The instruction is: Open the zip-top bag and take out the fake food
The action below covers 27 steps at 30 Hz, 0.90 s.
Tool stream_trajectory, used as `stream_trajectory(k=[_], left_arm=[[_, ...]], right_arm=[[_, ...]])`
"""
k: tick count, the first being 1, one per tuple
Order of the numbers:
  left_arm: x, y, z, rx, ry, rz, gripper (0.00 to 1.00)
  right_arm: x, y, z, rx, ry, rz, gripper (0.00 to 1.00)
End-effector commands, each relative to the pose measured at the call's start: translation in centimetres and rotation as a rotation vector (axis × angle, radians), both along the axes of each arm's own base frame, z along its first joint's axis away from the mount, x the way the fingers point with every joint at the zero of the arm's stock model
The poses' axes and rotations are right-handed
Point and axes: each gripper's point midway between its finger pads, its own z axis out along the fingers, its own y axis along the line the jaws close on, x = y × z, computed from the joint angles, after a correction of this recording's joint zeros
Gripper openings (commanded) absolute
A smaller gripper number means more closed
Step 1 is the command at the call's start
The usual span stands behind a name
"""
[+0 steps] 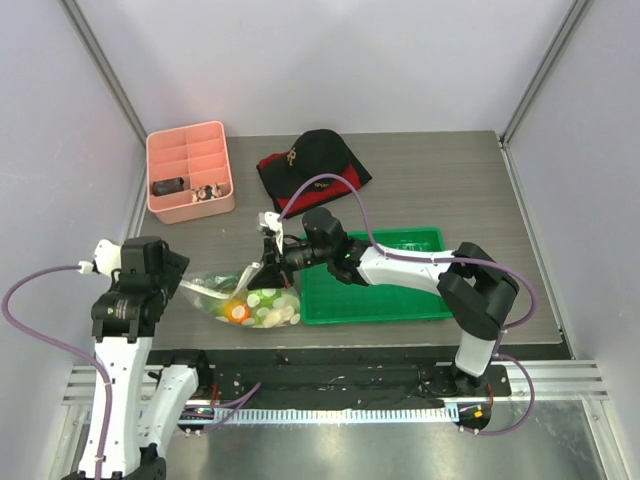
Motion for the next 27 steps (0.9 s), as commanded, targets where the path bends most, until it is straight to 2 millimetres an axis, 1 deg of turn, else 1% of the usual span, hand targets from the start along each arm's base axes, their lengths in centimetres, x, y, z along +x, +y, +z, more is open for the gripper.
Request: stream_trajectory(k=[1,4,5,6,7,8,9,10,11,12,13,14,16,17,18,19,20,21,22,23,24,26,27], left_arm=[[-0.2,1.5,-0.3,-0.018,-0.042,0.153,0.70],[0.0,1.4,-1.0,-0.031,-0.018,0.160,0.62],[0.1,1.3,-1.2,-0.035,-0.018,0.162,0.56],[0.2,1.3,-1.2,-0.037,-0.025,0.163,0.42],[0.3,1.0,-1.5,-0.046,-0.032,0.142,0.32],[0.8,0.8,-1.1,-0.055,-0.068,0.132,0.23],[0.9,0.6,-1.0,-0.063,-0.084,0.121,0.11],[1.0,0.3,-0.8,-0.074,-0.112,0.107,0.06],[1.3,-0.3,-1.3,-0.092,-0.116,0.077,0.02],[1.7,-0.6,-1.1,-0.103,-0.139,0.063,0.00],[1.8,-0.8,-1.2,-0.110,-0.143,0.049,0.00],[1.9,-1.1,-1.3,-0.117,-0.141,0.032,0.00],[1.9,-1.3,-1.6,-0.116,-0.137,0.020,0.00],[1.8,-1.2,-1.6,-0.110,-0.140,0.023,0.00],[1.5,-0.8,-1.7,-0.096,-0.135,0.039,0.00],[1.1,-0.6,-1.7,-0.083,-0.124,0.043,0.01],[0.7,-0.3,-1.4,-0.070,-0.132,0.050,0.00],[0.3,0.3,-1.1,-0.046,-0.136,0.069,0.00],[-0.1,0.5,-0.7,-0.038,-0.143,0.079,0.00],[-0.4,0.8,-0.5,-0.029,-0.148,0.092,0.00],[-0.7,0.9,0.0,-0.025,-0.162,0.098,0.00],[-0.9,0.7,0.5,-0.039,-0.182,0.093,0.00],[-0.9,0.6,0.5,-0.047,-0.189,0.090,0.00]], right_arm=[[-0.1,0.1,2.6,0.074,-0.062,0.026,0.07],[0.1,0.1,2.7,0.071,-0.065,0.019,0.07],[0.1,0.2,2.7,0.069,-0.066,0.020,0.08],[0.2,0.2,2.8,0.069,-0.071,0.016,0.09],[0.5,0.2,2.6,0.058,-0.073,0.002,0.10],[0.6,0.2,2.5,0.054,-0.076,-0.005,0.13],[0.8,0.2,2.6,0.050,-0.077,-0.018,0.16],[0.9,0.1,2.4,0.038,-0.070,-0.032,0.20],[1.1,0.1,2.3,0.032,-0.070,-0.050,0.23],[1.0,-0.1,2.3,0.028,-0.067,-0.054,0.24],[1.1,-0.3,2.7,0.035,-0.066,-0.069,0.30],[1.4,-0.4,2.8,0.032,-0.057,-0.100,0.31],[1.3,-0.7,2.7,0.018,-0.045,-0.105,0.35],[1.4,-0.7,2.6,-0.004,-0.018,-0.128,0.43],[3.0,-0.9,2.4,-0.027,-0.004,-0.229,0.48],[3.5,-1.3,2.2,-0.042,0.016,-0.281,0.58],[3.5,-2.0,3.5,-0.018,0.024,-0.320,0.63],[3.7,-3.0,2.3,-0.036,0.034,-0.371,0.67],[3.5,-3.4,2.7,-0.016,0.030,-0.380,0.68],[3.2,-4.1,3.7,0.007,0.022,-0.391,0.67],[3.0,-4.6,2.9,-0.007,0.034,-0.406,0.66],[2.8,-5.0,3.3,0.025,0.026,-0.409,0.56],[2.6,-5.4,2.8,0.025,0.024,-0.410,0.51]])
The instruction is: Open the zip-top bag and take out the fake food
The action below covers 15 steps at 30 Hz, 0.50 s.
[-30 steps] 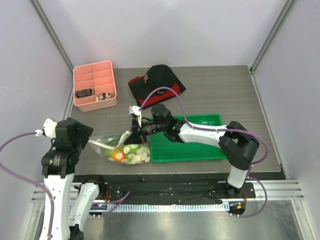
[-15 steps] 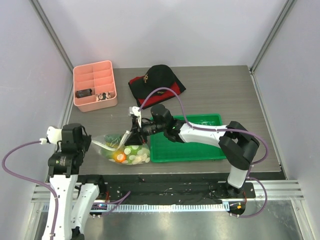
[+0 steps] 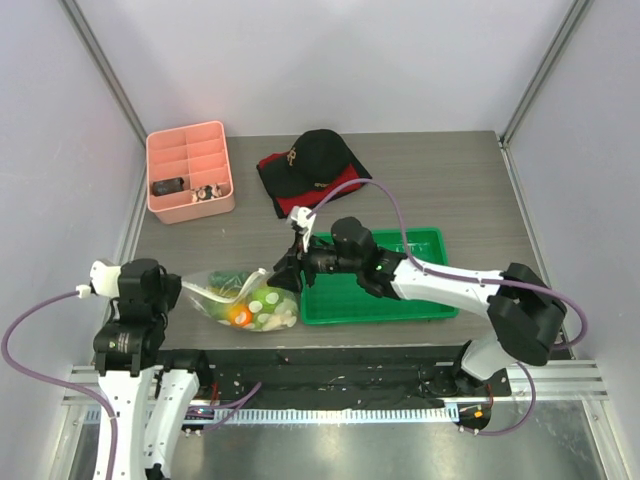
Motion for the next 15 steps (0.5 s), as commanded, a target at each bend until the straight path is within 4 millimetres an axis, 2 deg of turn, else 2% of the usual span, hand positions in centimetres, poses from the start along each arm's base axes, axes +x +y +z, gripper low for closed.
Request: stream_trajectory(k=[1,3,4,6,7,9,11,12,13,14,15], left_arm=[[-0.6,0.5,2.2,0.005,-0.080,0.027,0.00],[-0.8,0.3,2.1,-0.004,-0.086,0.024,0.00],[-0.9,0.3,2.1,-0.007,-0.092,0.024,0.00],[-1.1,0.2,2.0,-0.012,-0.091,0.024,0.00],[-1.1,0.2,2.0,-0.013,-0.091,0.023,0.00],[-1.2,0.1,1.9,-0.024,-0.093,0.025,0.00],[-1.2,0.0,1.9,-0.030,-0.093,0.024,0.00],[-1.2,0.0,1.9,-0.032,-0.090,0.024,0.00],[-1.3,0.0,1.9,-0.032,-0.092,0.024,0.00],[-1.4,-0.1,2.1,-0.032,-0.094,0.020,0.00],[-1.4,-0.1,2.4,-0.022,-0.103,0.010,0.00]], right_arm=[[1.1,-0.9,2.9,0.116,-0.046,-0.110,0.46],[0.9,-0.6,3.0,0.126,-0.032,-0.090,0.43],[-0.1,-0.2,3.2,0.135,-0.019,-0.030,0.43],[-0.4,0.2,3.4,0.143,-0.009,-0.011,0.45],[-0.5,0.3,3.3,0.145,-0.009,-0.010,0.52],[-1.5,0.5,3.2,0.155,-0.004,0.034,0.55],[-2.2,0.5,2.9,0.159,-0.021,0.042,0.65],[-2.7,0.8,3.3,0.171,-0.035,0.062,0.66],[-3.0,1.1,3.2,0.169,-0.041,0.081,0.65],[-2.4,1.4,3.8,0.175,-0.063,0.068,0.61],[-2.0,1.7,3.4,0.155,-0.056,0.054,0.30]])
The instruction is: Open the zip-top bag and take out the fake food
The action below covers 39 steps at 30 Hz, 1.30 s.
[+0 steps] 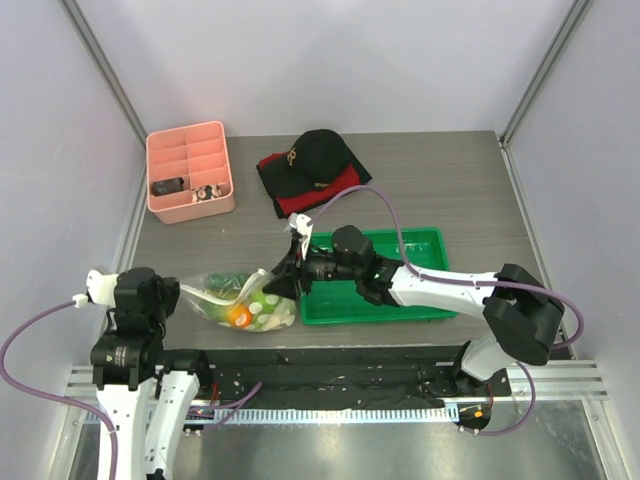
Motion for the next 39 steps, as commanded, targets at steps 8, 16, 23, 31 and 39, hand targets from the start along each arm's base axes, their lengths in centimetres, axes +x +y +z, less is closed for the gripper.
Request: stream_trajectory(k=[8,16,23,31,39], left_arm=[[0.5,-6.2,12.8,0.338,-0.502,-0.554,0.43],[1.8,-16.3,11.6,0.154,-0.597,-1.202,0.44],[1.4,-15.5,9.3,0.258,-0.405,-1.290,0.19],[0.2,-14.0,7.2,0.406,-0.267,-1.341,0.37],[2.4,-14.5,5.8,0.399,-0.273,-1.372,0.38]], right_arm=[[0.6,1.9,2.8,-0.007,-0.076,0.055,0.01],[-1.9,1.4,4.0,0.030,-0.046,0.292,0.01],[-0.8,1.6,4.7,0.042,0.011,0.316,0.01],[1.1,1.4,6.6,0.130,0.182,0.355,0.01],[0.4,2.2,8.1,0.164,0.293,0.496,0.02]])
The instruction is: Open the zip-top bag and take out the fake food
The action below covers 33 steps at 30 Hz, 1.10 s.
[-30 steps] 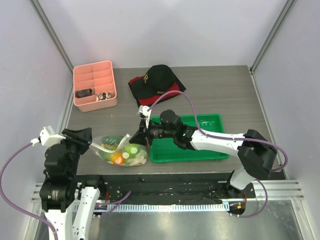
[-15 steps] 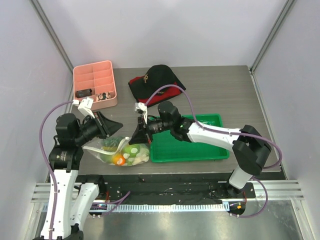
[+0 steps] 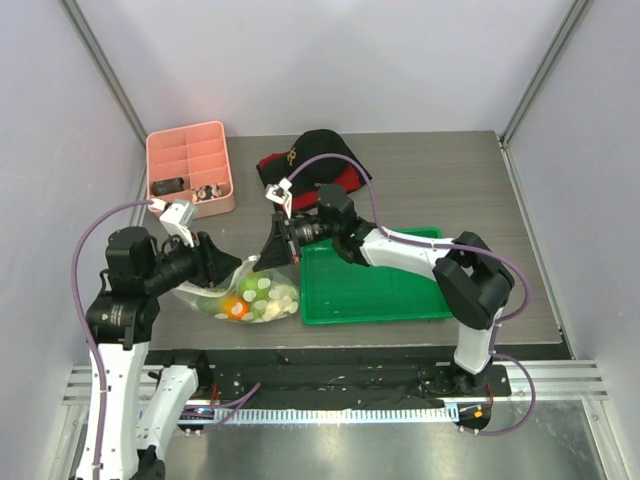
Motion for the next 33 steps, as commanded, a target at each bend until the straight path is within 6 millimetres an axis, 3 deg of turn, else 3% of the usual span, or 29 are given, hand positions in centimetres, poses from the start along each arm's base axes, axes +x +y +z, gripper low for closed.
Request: stream_trajectory(k=[1,8,14,17,20,21,22,27,28,30,31,33], left_arm=[[1.5,-0.2,-1.3,0.021,-0.007,-0.031,0.38],[2.9,-0.4,-2.3,0.025,0.009,-0.051,0.33],[2.0,-1.2,-1.8,-0.018,-0.030,-0.087,0.33],[1.1,-1.6,-0.8,-0.036,-0.078,-0.110,0.38],[1.2,-1.4,-0.2,-0.049,-0.089,-0.084,0.56],[1.4,-1.3,-0.2,-0.059,-0.077,-0.058,0.67],[1.6,-1.3,0.1,-0.067,-0.086,-0.055,0.70],[2.7,-0.2,1.8,-0.202,-0.043,0.147,0.72],[3.2,0.6,1.9,-0.218,-0.041,0.225,0.72],[3.2,1.3,2.5,-0.304,-0.010,0.329,0.72],[3.0,1.1,2.1,-0.324,0.004,0.328,0.73],[2.5,0.6,3.2,-0.391,-0.018,0.304,0.76]], right_arm=[[-1.6,0.0,6.1,0.155,-0.004,0.146,0.01],[-1.6,0.2,7.0,0.190,0.009,0.178,0.01],[-2.1,-0.2,7.7,0.214,0.037,0.216,0.01],[-1.9,-0.2,7.2,0.207,0.041,0.214,0.01],[-1.5,-0.2,6.9,0.199,0.048,0.210,0.01],[-1.5,-0.1,6.7,0.195,0.048,0.209,0.01],[-1.4,0.0,6.5,0.184,0.057,0.204,0.02],[0.1,0.9,4.9,0.145,-0.032,0.096,0.01],[0.5,1.1,3.3,0.060,0.004,0.070,0.01],[1.3,1.2,2.3,0.004,-0.039,0.009,0.02],[1.5,1.2,2.2,-0.003,-0.053,-0.006,0.02],[1.9,1.0,1.9,-0.049,-0.070,-0.048,0.01]])
